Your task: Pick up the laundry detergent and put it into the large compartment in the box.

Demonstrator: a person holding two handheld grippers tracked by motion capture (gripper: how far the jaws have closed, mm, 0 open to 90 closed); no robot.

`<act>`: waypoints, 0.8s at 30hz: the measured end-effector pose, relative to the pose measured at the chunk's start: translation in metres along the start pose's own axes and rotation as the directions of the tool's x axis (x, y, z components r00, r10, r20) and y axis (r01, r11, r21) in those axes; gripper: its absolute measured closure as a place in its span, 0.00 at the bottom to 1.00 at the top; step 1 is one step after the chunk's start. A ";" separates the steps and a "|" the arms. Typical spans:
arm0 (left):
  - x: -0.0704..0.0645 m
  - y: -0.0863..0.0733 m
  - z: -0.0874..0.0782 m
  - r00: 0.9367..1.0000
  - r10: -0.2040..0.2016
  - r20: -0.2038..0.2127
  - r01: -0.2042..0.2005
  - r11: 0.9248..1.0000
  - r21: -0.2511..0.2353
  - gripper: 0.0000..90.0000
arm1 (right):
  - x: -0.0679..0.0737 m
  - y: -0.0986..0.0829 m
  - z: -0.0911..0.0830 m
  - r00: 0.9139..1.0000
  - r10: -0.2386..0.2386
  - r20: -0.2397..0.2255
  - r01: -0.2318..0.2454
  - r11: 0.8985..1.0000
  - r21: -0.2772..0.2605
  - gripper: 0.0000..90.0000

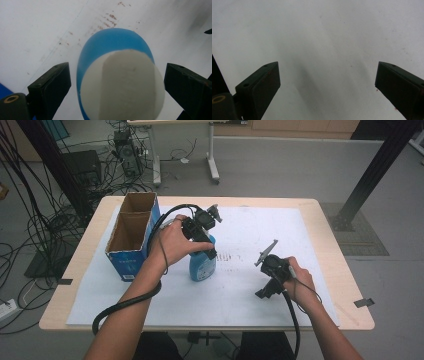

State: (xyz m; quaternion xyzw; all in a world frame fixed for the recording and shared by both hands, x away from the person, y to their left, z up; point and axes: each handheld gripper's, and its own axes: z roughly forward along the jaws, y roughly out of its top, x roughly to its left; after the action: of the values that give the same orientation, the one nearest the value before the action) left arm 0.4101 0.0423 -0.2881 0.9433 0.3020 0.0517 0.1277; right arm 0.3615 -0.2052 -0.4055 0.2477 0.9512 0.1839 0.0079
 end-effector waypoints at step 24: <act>0.000 0.001 0.002 1.000 -0.002 0.003 0.002 1.000 -0.008 0.08 | -0.001 -0.002 -0.001 1.000 0.003 0.001 -0.003 1.000 -0.005 0.06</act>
State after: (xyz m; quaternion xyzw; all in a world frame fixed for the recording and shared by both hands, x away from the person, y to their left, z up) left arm 0.4112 0.0414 -0.2902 0.9426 0.3024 0.0515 0.1319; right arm 0.3611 -0.2077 -0.4055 0.2495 0.9502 0.1863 0.0089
